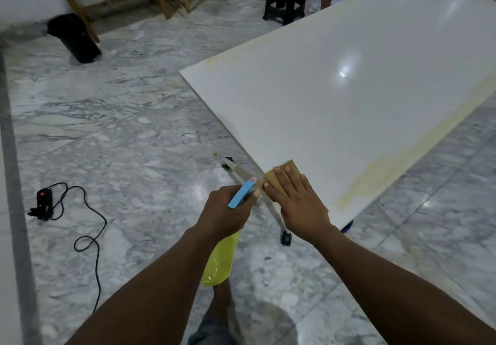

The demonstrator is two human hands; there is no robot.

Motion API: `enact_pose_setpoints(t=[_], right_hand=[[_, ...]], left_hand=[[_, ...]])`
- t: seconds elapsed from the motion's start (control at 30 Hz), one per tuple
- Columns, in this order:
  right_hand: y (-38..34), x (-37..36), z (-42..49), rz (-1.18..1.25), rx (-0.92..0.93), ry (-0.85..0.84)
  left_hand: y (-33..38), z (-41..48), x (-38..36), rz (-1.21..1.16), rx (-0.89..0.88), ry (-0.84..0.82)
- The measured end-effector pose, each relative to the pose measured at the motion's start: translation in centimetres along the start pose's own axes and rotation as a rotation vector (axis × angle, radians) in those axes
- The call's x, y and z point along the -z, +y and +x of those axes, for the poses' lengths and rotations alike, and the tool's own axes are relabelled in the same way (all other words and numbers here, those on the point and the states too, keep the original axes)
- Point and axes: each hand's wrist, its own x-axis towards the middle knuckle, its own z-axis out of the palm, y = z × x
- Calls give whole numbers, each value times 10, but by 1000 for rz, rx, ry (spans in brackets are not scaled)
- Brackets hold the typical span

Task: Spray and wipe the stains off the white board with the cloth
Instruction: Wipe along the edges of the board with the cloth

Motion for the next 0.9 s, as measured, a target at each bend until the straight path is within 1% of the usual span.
enact_pose_setpoints(t=[0.07,0.2,0.23,0.3,0.33,0.37,0.4,0.47,0.5,0.53,0.57,0.6,0.67,0.77,0.83,0.9], right_hand=[[3,4,-43,0,-16,-29],[8,11,-109,19,-34,-11],[9,11,-124,50,-31,-3],[13,11,-151,213,-15,62],[10,20,-159,369,-62,117],[6,37,-161,594,-171,156],[0,60,-157,868,-339,204],[2,100,-136,1507,-777,284],[8,112,-123,1852,-904,248],[15,121,-109,2178,-942,212],[20,128,-95,2379,-961,194],[21,133,-78,2478,-979,206],[15,147,-36,2529,-981,179],[0,153,38,2480,-1104,95],[-5,149,89,2440,-1104,14],[-14,150,141,2396,-1066,-82]], left_hand=[[13,-24,-18,4,1,-21],[27,-50,-39,-61,15,-55],[30,-53,-40,-68,11,-57],[34,-56,-39,-70,6,-57],[36,-56,-37,-67,3,-54],[37,-54,-34,-65,1,-49],[39,-52,-29,-63,-2,-46],[44,-44,-18,-57,-20,-44],[46,-38,-11,-50,-29,-46],[49,-31,-3,-45,-33,-46],[51,-24,4,-47,-38,-43],[52,-15,12,-47,-45,-38],[52,6,29,-37,-65,-27],[44,43,59,5,-104,-15],[34,69,81,9,-112,-19],[20,98,107,-21,-90,-15]])
